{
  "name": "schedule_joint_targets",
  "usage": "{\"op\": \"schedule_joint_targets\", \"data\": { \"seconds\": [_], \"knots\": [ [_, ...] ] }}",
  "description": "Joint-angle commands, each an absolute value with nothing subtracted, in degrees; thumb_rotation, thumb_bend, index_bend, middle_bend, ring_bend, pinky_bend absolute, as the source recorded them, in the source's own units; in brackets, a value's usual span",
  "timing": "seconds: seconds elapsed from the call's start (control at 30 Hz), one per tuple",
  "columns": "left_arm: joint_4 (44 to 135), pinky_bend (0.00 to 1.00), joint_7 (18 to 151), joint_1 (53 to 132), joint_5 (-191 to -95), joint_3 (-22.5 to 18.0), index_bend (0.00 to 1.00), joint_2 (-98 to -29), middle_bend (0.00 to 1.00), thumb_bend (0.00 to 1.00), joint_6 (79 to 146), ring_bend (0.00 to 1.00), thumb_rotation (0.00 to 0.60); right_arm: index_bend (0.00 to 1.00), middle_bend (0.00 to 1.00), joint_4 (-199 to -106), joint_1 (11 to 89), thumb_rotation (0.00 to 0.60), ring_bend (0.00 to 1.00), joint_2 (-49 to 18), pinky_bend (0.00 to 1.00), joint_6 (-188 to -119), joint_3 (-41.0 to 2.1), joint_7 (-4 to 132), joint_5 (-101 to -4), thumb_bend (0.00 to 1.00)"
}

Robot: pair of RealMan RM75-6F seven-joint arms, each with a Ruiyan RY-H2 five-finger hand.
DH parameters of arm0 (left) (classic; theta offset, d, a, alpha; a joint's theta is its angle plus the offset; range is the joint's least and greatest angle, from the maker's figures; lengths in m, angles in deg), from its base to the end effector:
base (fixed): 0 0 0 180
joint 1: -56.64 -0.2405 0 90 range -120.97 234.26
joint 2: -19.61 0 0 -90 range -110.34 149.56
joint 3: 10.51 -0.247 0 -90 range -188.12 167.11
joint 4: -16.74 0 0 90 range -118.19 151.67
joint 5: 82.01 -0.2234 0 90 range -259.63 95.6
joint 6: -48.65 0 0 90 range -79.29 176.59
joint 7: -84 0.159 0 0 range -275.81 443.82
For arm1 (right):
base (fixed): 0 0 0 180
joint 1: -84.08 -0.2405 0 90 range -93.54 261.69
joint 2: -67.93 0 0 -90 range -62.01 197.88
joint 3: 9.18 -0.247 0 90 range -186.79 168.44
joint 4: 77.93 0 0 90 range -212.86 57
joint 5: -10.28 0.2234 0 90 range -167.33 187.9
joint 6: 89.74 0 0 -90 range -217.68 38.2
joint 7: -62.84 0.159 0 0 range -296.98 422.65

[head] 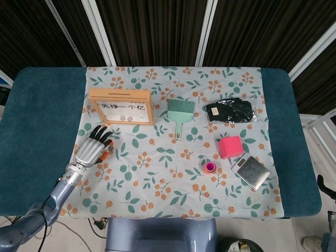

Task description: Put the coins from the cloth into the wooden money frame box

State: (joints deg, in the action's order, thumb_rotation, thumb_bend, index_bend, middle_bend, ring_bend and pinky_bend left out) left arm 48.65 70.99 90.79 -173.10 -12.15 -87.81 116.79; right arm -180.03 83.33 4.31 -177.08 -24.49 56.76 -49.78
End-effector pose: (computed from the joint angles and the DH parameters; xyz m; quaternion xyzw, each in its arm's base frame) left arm -0.2643 0.3522 -0.0536 -0.7656 -0.2711 -0.3762 0.4460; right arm -0.3325 -0.2011 0.1864 0.3790 -0.4611 0.3675 0.7132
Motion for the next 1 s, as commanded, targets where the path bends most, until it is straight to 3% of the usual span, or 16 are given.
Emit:
{"op": "schedule_joint_targets", "data": {
  "seconds": [0.03, 1.0],
  "knots": [
    [48.0, 0.0, 70.9, 91.2, -173.2, -12.1, 0.41, -88.4, 0.16, 0.36, 116.3, 0.0, 0.6, 0.13, 0.03, -180.1, 83.3, 0.6, 0.0, 4.4, 0.0, -176.9, -24.5, 56.8, -49.7, 0.39],
    [46.0, 0.0, 71.1, 91.3, -173.5, -12.4, 0.44, -89.3, 0.15, 0.36, 116.0, 0.0, 0.6, 0.13, 0.03, -180.4, 83.3, 0.6, 0.0, 4.4, 0.0, -176.8, -24.5, 56.7, -49.3, 0.39]
  ]
}}
